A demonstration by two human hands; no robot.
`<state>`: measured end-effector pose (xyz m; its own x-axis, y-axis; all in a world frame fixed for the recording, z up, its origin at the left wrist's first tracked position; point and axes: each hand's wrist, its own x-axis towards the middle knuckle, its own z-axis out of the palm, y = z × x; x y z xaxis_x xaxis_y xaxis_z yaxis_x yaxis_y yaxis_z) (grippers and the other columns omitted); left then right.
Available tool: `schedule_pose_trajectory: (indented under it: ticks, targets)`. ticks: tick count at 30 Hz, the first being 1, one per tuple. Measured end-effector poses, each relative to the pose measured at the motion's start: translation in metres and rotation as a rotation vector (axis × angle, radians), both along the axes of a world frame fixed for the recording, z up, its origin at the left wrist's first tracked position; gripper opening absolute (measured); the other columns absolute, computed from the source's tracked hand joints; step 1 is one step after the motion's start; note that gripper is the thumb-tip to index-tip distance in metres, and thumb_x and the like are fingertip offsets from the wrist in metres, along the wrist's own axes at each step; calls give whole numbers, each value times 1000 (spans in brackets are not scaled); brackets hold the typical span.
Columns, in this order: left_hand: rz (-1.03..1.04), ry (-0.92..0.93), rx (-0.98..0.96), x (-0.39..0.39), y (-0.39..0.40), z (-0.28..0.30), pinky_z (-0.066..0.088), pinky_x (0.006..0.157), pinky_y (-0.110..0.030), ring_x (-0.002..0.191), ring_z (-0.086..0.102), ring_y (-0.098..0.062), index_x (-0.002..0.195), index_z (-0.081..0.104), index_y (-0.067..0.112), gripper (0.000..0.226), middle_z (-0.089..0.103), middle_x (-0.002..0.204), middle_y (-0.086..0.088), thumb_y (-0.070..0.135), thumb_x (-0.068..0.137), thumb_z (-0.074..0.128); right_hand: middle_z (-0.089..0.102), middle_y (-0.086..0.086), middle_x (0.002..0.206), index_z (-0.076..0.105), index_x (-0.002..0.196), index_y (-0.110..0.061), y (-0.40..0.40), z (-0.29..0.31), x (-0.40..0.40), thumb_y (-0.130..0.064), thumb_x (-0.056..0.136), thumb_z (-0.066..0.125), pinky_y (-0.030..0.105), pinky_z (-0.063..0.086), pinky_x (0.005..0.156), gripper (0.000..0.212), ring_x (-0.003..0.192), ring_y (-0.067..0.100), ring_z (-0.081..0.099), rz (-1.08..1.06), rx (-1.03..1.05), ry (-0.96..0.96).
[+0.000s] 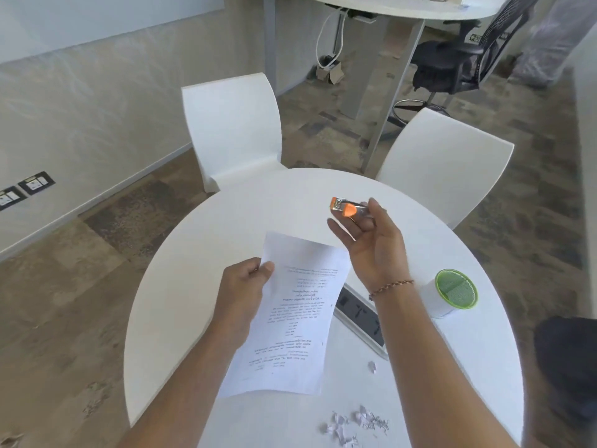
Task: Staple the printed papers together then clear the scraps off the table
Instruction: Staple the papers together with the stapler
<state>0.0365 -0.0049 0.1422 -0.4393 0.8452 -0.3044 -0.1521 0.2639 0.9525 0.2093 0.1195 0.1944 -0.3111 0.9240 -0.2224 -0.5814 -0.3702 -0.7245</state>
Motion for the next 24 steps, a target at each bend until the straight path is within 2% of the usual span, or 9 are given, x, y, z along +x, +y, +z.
schedule_pose_trajectory:
  ticks: [2, 5, 9, 11, 13, 15, 17, 21, 24]
  targets:
    - [14, 44, 7, 6, -1, 8, 16, 62, -38, 68, 20, -32, 64, 36, 9, 41, 28, 70, -11, 23, 93, 62, 66, 17, 66, 54, 86, -2, 1, 12, -17, -10, 99, 50, 58, 53, 89, 15, 88, 45, 67, -68, -26, -63]
    - [8, 77, 25, 12, -3, 11, 22, 57, -26, 58, 28, -18, 60, 49, 10, 38, 38, 63, -2, 21, 95, 61, 61, 28, 74, 46, 102, -1, 0, 22, -43, -8, 100, 43, 60, 58, 68, 8, 66, 44, 66, -148, -6, -289]
    - [-6, 137, 61, 22, -7, 21, 28, 47, -19, 49, 34, -8, 69, 62, 10, 30, 49, 56, 9, 18, 98, 57, 63, 27, 75, 45, 100, -4, -7, 29, -64, -12, 99, 37, 46, 60, 49, 11, 53, 36, 65, -263, 138, -645]
    - [-16, 179, 71, 24, -9, 23, 25, 47, -22, 48, 30, -9, 66, 57, 10, 34, 42, 53, 10, 20, 98, 56, 64, 25, 76, 44, 94, -6, -9, 29, -69, -12, 97, 38, 48, 59, 47, 9, 51, 34, 63, -275, 187, -740]
    - [-34, 226, 68, 24, -10, 24, 20, 53, -28, 53, 23, -15, 66, 44, 5, 39, 31, 57, 3, 24, 97, 56, 67, 21, 74, 46, 91, -8, -9, 28, -71, -16, 93, 41, 52, 59, 51, 10, 53, 33, 66, -261, 232, -838]
    - [-48, 267, 84, 25, -10, 25, 18, 57, -32, 57, 21, -18, 69, 36, 1, 42, 25, 63, -2, 27, 97, 55, 69, 16, 71, 50, 88, -10, -12, 27, -71, -21, 89, 44, 48, 60, 56, 12, 59, 32, 69, -234, 279, -948]
    - [-57, 294, 88, 26, -10, 27, 18, 58, -34, 60, 20, -20, 69, 32, 3, 43, 23, 64, -3, 27, 97, 55, 69, 10, 66, 50, 84, -9, -16, 28, -71, -21, 88, 45, 39, 58, 55, 13, 61, 28, 69, -196, 306, -1006]
    - [-82, 320, 72, 28, -9, 27, 20, 60, -35, 62, 23, -20, 75, 42, -2, 41, 28, 65, -6, 32, 95, 53, 64, 1, 54, 48, 75, -10, -20, 26, -68, -20, 87, 48, 23, 42, 46, 15, 47, 15, 56, -144, 307, -1049]
    - [-128, 288, 54, 27, -8, 24, 28, 61, -35, 60, 35, -19, 85, 58, 6, 38, 50, 68, -17, 42, 91, 50, 51, -4, 49, 39, 67, -13, -19, 25, -66, -17, 87, 49, 19, 35, 40, 23, 34, 4, 44, -123, 318, -1067]
